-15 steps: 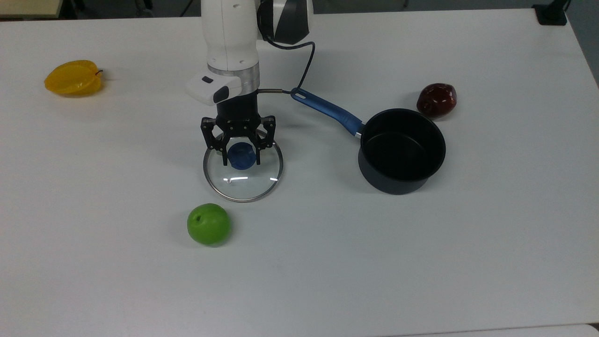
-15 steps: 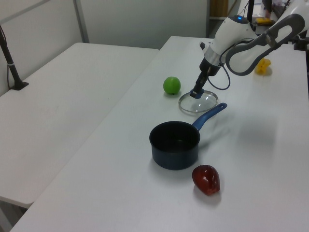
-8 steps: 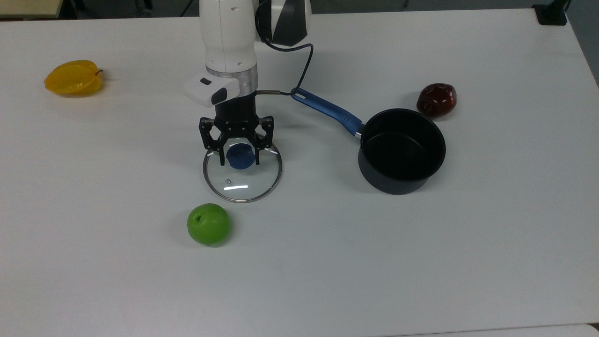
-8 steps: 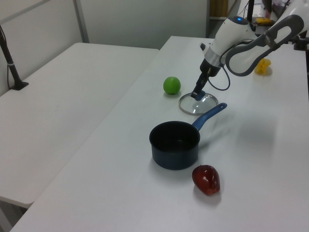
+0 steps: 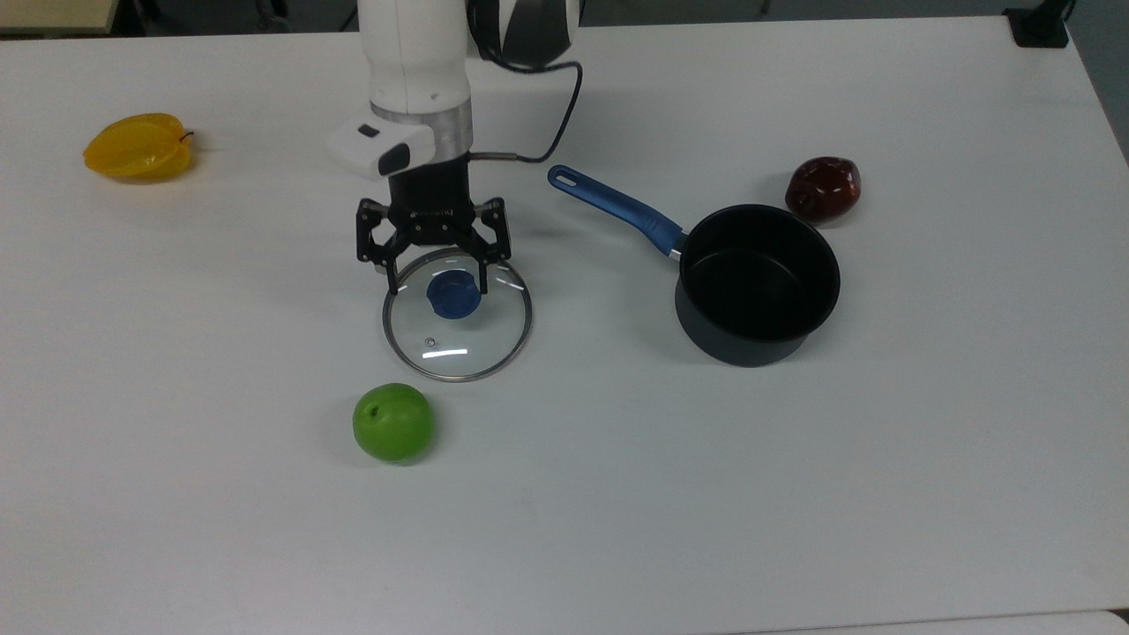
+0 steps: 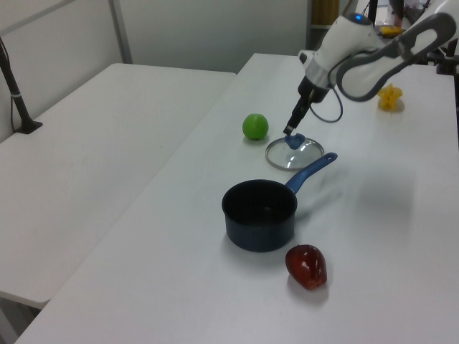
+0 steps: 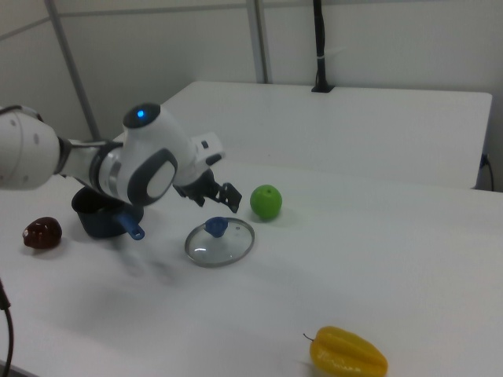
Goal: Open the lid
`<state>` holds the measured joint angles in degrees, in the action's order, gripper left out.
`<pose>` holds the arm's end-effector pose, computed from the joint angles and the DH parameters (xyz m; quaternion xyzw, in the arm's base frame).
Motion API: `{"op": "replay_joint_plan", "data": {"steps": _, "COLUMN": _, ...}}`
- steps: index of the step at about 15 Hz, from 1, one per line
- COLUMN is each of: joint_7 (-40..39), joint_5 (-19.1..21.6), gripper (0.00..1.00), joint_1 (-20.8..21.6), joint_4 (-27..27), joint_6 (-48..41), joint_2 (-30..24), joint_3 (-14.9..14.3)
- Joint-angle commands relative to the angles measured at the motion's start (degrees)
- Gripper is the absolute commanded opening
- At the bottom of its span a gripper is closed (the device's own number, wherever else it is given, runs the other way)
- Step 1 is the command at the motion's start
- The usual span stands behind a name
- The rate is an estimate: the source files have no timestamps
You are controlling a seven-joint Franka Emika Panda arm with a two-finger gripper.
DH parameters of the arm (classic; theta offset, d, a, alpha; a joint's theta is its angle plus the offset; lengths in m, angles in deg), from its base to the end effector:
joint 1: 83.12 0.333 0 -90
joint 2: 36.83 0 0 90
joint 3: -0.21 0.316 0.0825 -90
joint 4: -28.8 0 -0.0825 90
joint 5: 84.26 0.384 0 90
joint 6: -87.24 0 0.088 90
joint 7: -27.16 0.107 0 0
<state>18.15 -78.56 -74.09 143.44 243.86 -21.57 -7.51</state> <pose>0.6366 0.0154 0.3785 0.9710 0.0541 0.2329 0.0025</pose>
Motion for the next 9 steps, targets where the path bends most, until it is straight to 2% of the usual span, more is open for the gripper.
{"op": "replay_joint_plan", "data": {"steps": 1, "joint_7": 1.35, "joint_5": 0.19, "gripper": 1.00, "joint_1": -1.29, "joint_4": 0.77, "joint_6": -11.04, "joint_2": -9.27, "joint_3": 0.51}}
{"op": "replay_joint_plan", "data": {"steps": 5, "joint_7": 8.82, "joint_5": -0.34, "gripper": 1.00, "joint_1": -1.73, "joint_4": -3.17, "joint_6": -25.96, "joint_2": -15.69, "joint_3": 0.87}}
{"op": "replay_joint_plan", "data": {"steps": 7, "joint_7": 11.02, "joint_5": -0.86, "gripper": 1.00, "joint_1": -3.22, "joint_4": -8.43, "joint_6": -38.78, "joint_2": -17.45, "joint_3": 0.96}}
{"op": "replay_joint_plan", "data": {"steps": 9, "joint_7": 13.13, "joint_5": -3.40, "gripper": 1.00, "joint_1": -3.67, "joint_4": -13.37, "joint_6": -50.13, "joint_2": -17.63, "joint_3": 0.96}}
